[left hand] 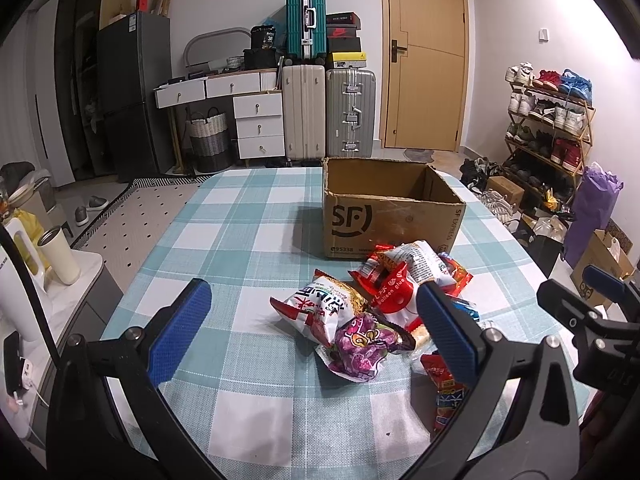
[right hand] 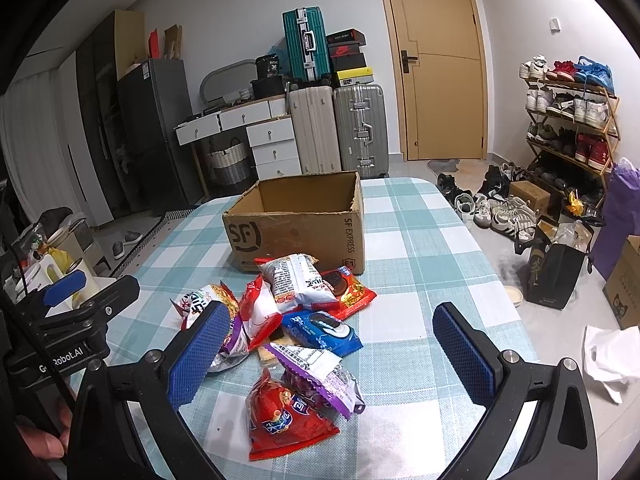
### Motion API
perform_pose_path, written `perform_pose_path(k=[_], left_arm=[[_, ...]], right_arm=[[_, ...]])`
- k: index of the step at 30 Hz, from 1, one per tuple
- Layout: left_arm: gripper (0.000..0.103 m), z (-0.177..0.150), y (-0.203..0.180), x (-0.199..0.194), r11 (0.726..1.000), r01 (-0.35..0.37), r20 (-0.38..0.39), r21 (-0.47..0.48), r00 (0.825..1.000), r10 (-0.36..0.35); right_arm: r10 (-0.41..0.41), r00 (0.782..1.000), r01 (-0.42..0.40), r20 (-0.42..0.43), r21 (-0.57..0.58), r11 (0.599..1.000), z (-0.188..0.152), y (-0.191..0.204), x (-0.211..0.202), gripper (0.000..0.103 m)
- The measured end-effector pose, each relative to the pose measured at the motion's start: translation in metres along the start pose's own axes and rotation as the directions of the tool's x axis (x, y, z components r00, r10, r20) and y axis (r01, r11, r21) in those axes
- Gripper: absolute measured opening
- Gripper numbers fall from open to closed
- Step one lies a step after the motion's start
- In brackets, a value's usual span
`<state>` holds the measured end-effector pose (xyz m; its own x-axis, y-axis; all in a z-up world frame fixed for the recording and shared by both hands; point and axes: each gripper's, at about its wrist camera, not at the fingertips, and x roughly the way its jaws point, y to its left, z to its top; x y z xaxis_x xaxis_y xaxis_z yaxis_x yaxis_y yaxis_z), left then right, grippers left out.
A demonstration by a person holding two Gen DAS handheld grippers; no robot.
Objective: Organize snacks
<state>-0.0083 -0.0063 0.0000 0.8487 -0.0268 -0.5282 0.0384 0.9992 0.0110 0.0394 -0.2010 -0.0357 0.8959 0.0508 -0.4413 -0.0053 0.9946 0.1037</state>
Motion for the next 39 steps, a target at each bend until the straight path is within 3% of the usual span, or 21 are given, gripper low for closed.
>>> perform_pose_path(k=[21, 39], left_arm=[[0.102, 0.0, -0.001, 0.003, 1.0, -0.004, -0.006, 0.005, 1.0, 0.004], [0.102, -0.003, 0.004, 0.01, 1.0, 0.015, -0.036, -0.022, 0.999, -0.016]], right_arm=[[0.019, 1.0, -0.019, 0.001, -0.042, 0.999, -0.004, 0.006, -0.002, 0.103], [0.081, 0.989, -0.089, -0.124, -0.059, 0.994, -0.055, 0.01, 0.019, 0.103]])
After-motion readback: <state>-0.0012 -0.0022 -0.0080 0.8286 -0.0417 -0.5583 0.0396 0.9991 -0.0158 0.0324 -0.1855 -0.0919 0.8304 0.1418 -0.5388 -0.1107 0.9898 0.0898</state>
